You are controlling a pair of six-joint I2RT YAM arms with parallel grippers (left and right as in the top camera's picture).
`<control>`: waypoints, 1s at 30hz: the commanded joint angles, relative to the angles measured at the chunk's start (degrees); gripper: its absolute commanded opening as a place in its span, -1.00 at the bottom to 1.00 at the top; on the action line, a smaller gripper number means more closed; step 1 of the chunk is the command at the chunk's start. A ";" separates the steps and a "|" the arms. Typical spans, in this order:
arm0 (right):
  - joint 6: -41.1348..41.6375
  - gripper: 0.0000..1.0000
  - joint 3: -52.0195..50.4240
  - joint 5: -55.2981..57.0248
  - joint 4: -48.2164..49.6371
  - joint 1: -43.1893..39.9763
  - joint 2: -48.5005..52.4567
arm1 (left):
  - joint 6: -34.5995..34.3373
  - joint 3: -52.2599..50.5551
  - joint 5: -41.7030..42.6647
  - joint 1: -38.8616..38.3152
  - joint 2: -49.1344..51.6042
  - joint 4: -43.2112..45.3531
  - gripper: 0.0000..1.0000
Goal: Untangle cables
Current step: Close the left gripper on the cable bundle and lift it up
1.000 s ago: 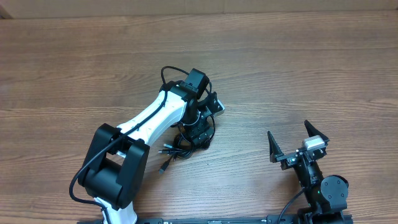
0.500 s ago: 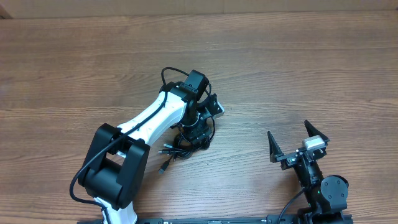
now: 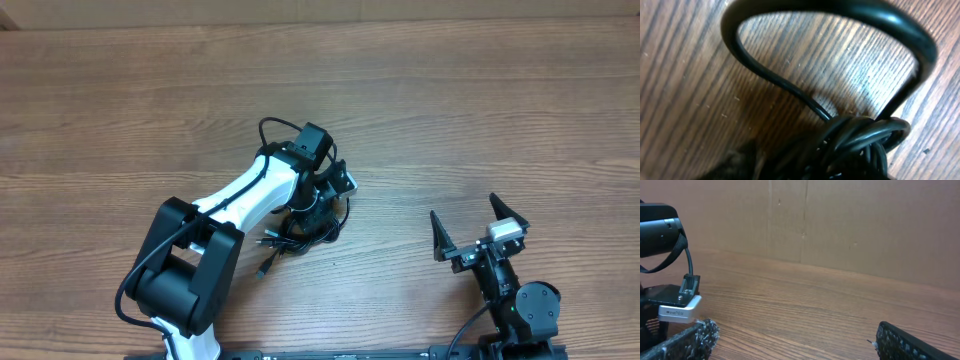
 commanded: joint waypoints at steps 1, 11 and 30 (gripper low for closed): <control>-0.24 1.00 -0.55 0.55 0.26 0.22 0.02 | 0.44 -0.15 -0.07 -0.17 0.50 0.72 -0.50; -0.24 1.00 -0.55 0.55 0.26 0.22 0.02 | -20.90 1.75 -18.56 -0.17 0.28 0.42 -0.92; -0.24 1.00 -0.55 0.55 0.26 0.22 0.02 | -40.37 3.91 -34.01 -0.33 -22.58 0.22 -0.91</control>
